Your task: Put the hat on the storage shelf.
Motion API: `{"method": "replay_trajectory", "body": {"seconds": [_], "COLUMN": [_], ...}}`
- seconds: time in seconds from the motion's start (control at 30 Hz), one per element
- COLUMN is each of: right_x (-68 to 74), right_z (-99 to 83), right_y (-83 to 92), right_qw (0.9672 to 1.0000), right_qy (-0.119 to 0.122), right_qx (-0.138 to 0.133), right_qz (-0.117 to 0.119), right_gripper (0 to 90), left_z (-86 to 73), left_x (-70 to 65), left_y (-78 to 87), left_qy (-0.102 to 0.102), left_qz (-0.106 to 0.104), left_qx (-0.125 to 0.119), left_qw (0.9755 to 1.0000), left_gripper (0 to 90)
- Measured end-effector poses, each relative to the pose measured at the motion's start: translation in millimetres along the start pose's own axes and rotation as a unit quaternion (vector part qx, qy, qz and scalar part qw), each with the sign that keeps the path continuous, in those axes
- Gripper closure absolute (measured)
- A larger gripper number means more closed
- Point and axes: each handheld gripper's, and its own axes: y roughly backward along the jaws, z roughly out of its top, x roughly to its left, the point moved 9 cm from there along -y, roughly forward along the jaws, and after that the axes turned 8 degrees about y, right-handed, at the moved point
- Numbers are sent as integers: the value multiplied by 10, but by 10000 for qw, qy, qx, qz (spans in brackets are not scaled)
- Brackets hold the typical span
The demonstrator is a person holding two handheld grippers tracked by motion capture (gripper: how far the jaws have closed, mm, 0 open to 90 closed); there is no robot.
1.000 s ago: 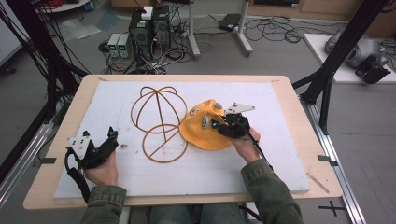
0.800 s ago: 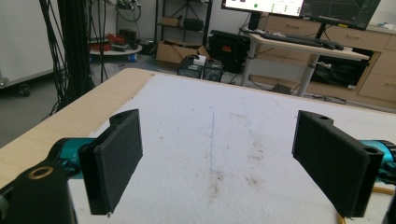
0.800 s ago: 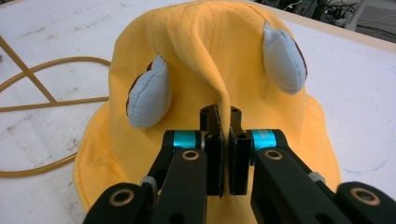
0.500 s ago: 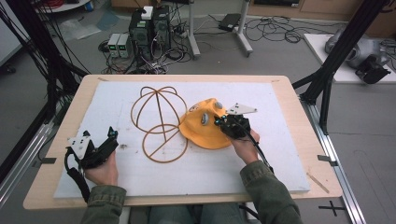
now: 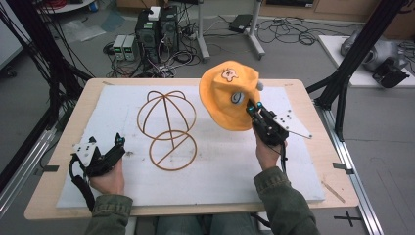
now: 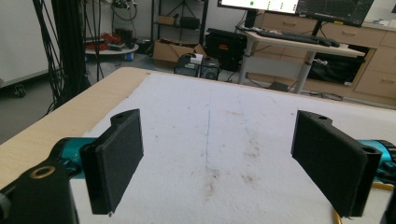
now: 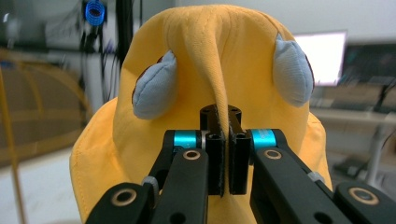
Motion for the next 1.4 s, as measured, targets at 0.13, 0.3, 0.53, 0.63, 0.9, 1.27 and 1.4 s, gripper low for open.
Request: {"method": "replay_trajectory", "body": {"seconds": [0.13, 0.3, 0.53, 0.63, 0.9, 1.27, 1.4], "right_x": [-46, -77, -44, -6, 220, 867, 1131], "right_z": [163, 329, 576, 752, 1491, 1703, 1482], "right_y": [45, 75, 46, 23, -66, -459, -645], "right_qw": [9993, 9982, 9975, 9970, 9906, 9767, 9647], "right_qy": [-101, -196, -279, -230, -231, -5, 294], "right_qx": [-323, -541, -655, -740, -1226, -678, 158], "right_qz": [-138, -137, -15, 87, 561, 2037, 2614], "right_gripper": [893, 893, 893, 893, 893, 892, 891], "left_z": [3, 0, 2, 11, 17, 34, 40], "left_x": [-2, 5, -1, 8, 15, 67, 67], "left_y": [-3, -6, -3, 2, 6, 4, 6], "left_qy": [12, 18, 35, 48, 97, 220, 234], "left_qz": [0, 2, -9, -1, -4, 17, 10], "left_qx": [-24, -12, -10, -17, -21, -34, -49], "left_qw": [10000, 10000, 10000, 10000, 10000, 9998, 9997], "left_gripper": [171, 170, 171, 172, 172, 172, 172]}}
